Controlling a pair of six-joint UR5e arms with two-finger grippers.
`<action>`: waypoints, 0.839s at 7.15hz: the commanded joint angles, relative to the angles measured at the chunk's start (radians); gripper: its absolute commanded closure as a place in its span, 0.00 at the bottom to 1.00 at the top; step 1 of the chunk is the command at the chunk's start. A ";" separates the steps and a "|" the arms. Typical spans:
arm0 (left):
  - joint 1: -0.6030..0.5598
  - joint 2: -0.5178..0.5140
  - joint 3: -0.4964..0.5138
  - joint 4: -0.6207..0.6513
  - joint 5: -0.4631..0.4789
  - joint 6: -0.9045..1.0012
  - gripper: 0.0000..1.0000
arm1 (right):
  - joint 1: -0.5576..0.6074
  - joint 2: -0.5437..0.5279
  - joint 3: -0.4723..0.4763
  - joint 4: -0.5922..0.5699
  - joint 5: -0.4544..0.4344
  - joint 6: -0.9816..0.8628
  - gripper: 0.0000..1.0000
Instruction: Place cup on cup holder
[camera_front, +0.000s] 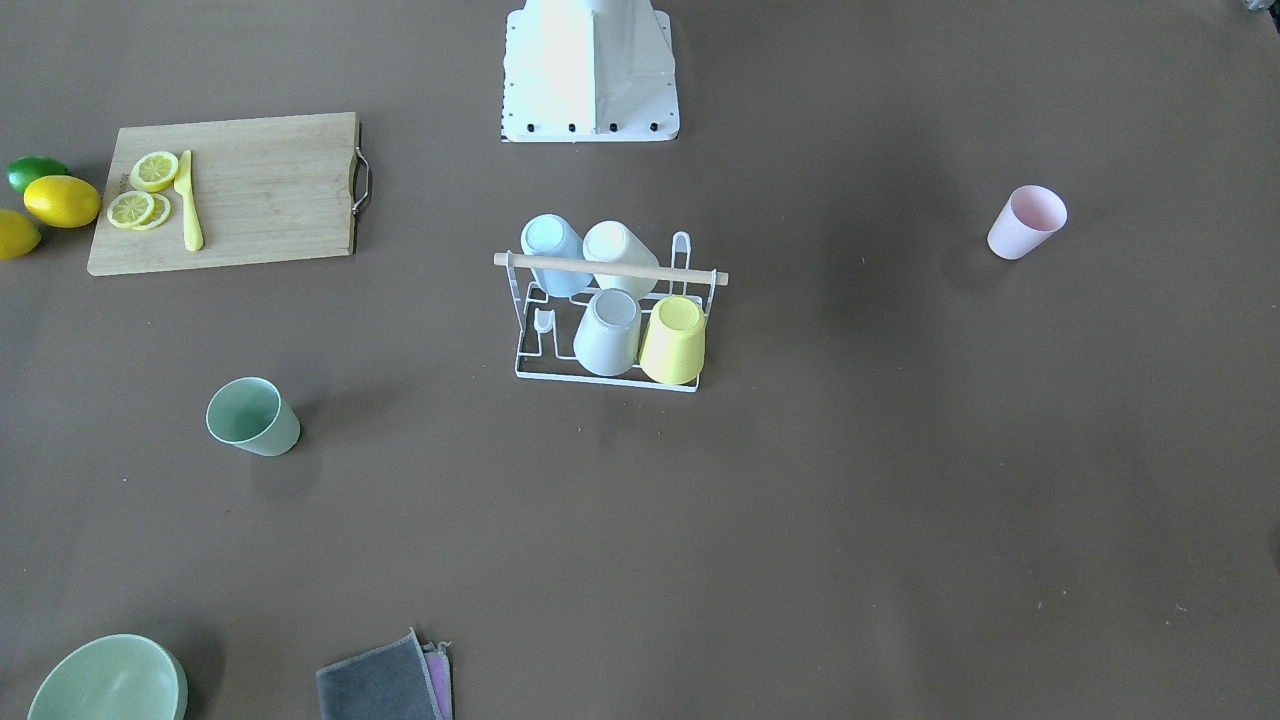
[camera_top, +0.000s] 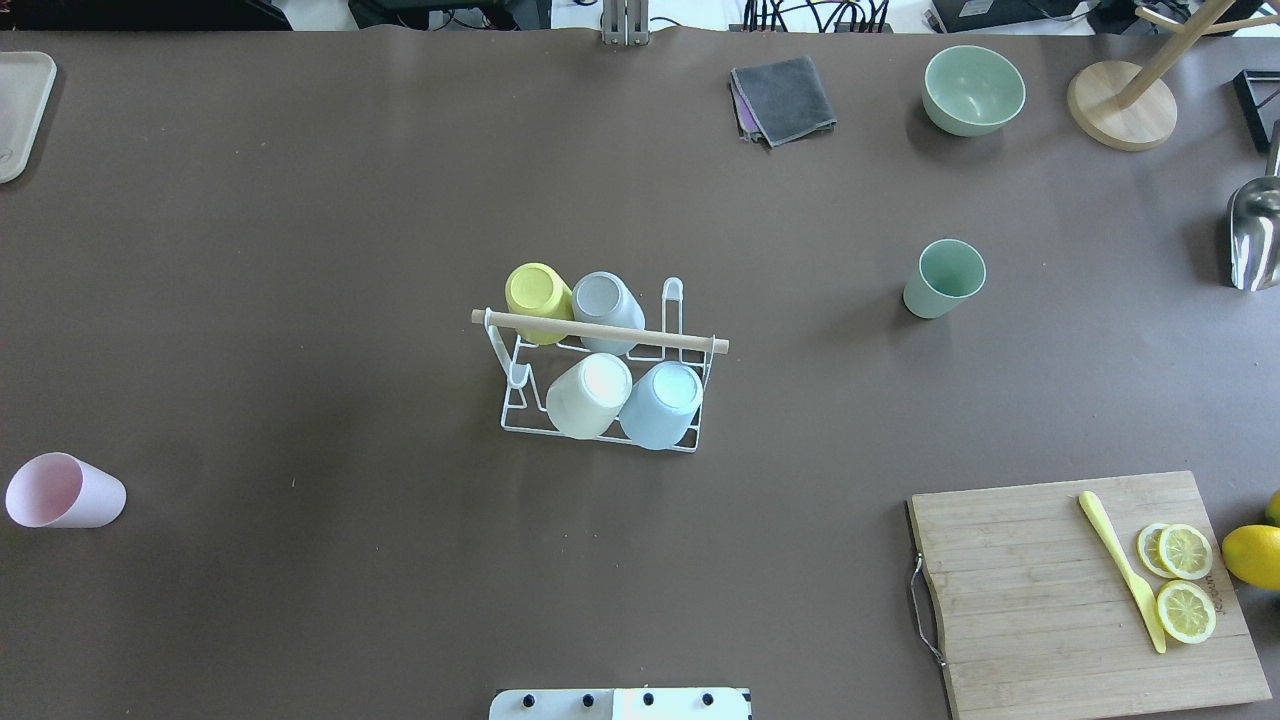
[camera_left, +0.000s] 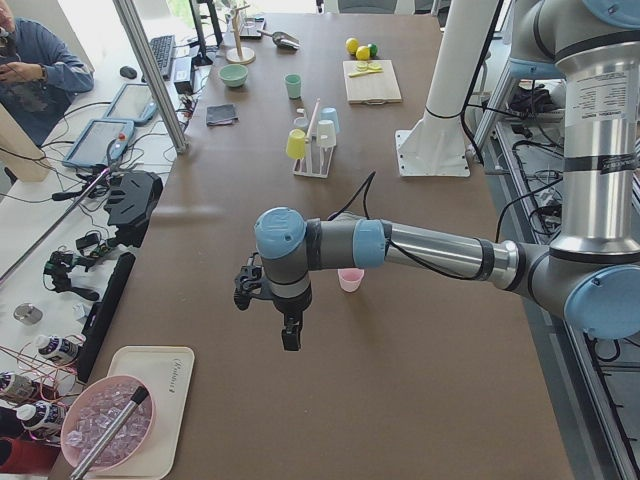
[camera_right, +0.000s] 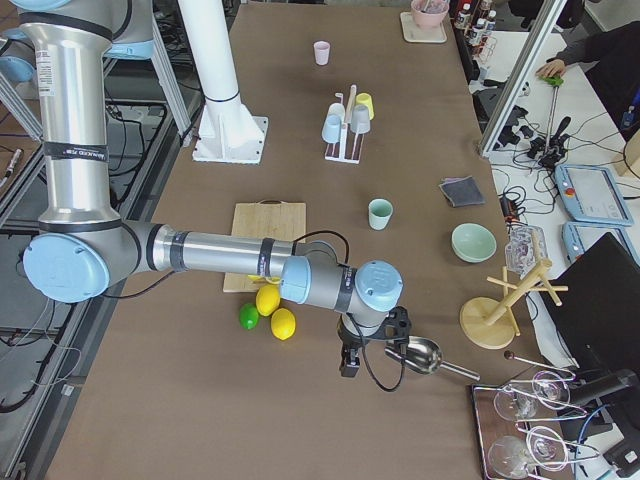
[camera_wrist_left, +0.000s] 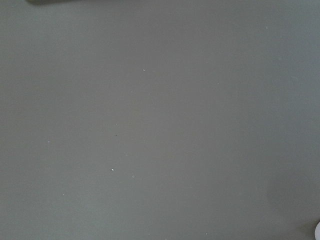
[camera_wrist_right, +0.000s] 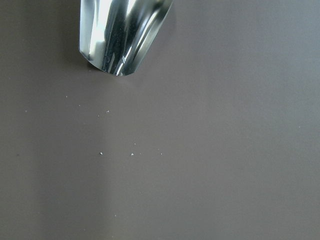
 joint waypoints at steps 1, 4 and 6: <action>0.000 0.000 0.002 0.000 0.000 0.000 0.01 | 0.000 0.001 -0.002 0.000 0.000 0.000 0.00; 0.000 0.000 0.040 -0.078 -0.006 -0.002 0.01 | 0.000 0.001 -0.003 0.000 0.000 -0.001 0.00; 0.000 0.003 0.045 -0.098 -0.008 -0.003 0.01 | 0.000 0.001 -0.003 0.000 0.002 -0.005 0.00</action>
